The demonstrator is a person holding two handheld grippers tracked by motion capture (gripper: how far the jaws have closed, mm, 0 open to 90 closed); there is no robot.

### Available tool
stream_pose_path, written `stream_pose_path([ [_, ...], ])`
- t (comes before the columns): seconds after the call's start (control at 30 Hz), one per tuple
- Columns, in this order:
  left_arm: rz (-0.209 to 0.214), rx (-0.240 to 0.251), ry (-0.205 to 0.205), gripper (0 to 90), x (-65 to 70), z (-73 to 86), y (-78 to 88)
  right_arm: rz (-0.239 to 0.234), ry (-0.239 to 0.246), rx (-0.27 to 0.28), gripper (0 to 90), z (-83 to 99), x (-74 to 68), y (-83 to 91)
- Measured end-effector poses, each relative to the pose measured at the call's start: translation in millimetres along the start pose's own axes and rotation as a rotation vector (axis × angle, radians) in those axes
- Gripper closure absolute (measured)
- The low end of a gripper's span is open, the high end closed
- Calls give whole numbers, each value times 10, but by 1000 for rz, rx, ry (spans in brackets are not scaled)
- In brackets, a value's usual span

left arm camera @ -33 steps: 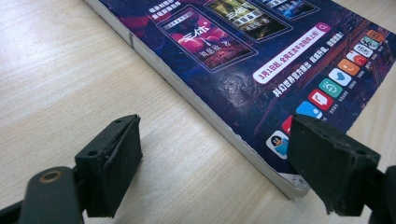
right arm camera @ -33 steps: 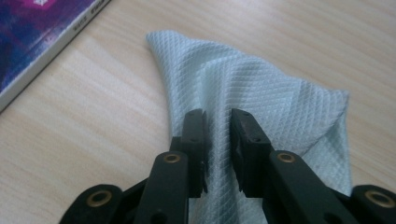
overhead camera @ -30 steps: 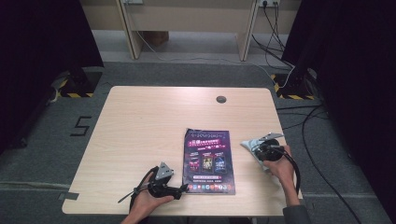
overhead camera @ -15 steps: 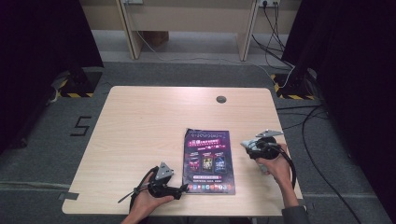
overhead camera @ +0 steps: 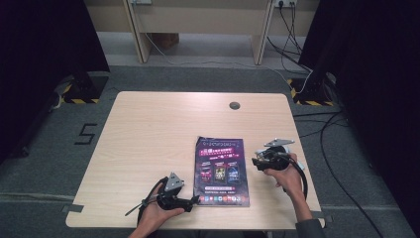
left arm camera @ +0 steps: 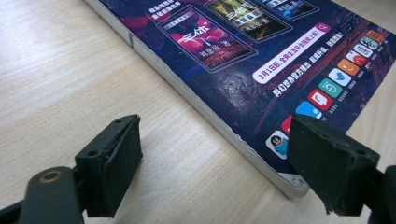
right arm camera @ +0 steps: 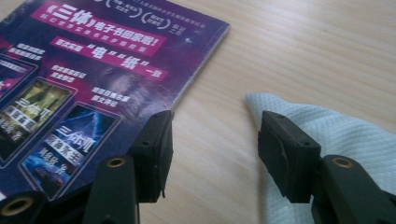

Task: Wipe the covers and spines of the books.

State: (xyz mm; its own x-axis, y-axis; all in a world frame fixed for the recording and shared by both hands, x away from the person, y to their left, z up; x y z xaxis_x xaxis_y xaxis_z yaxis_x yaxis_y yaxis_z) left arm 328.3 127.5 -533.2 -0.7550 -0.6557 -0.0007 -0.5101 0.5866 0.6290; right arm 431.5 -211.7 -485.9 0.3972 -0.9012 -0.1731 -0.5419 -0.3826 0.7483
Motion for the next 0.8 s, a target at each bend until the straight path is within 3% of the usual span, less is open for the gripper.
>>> stream_pose_path([
  [0.47,3,0,4,174,2,-3,1,-83,-12,-30,441,28,-186,-153],
  [0.7,47,-4,25,191,-4,-40,-11,-96,3,-40,416,33,-289,-256],
  [0.8,66,0,6,196,43,-68,-49,-97,-2,-47,402,36,-311,-311],
])
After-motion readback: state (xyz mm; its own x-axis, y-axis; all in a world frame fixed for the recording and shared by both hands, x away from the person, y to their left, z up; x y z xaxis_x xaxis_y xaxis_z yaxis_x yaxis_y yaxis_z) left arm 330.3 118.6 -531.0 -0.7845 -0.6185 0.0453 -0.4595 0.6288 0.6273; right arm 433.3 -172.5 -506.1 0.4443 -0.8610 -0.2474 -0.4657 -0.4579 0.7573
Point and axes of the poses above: each handheld gripper's, and its own axes: y roughly backward along the jaws, z roughly out of its underside, x roughly to its right, the point moved 2 cm from there along -y, roughly forward along the jaws, and after that the axes turned 10 degrees about -y, right-handed, at the moved point
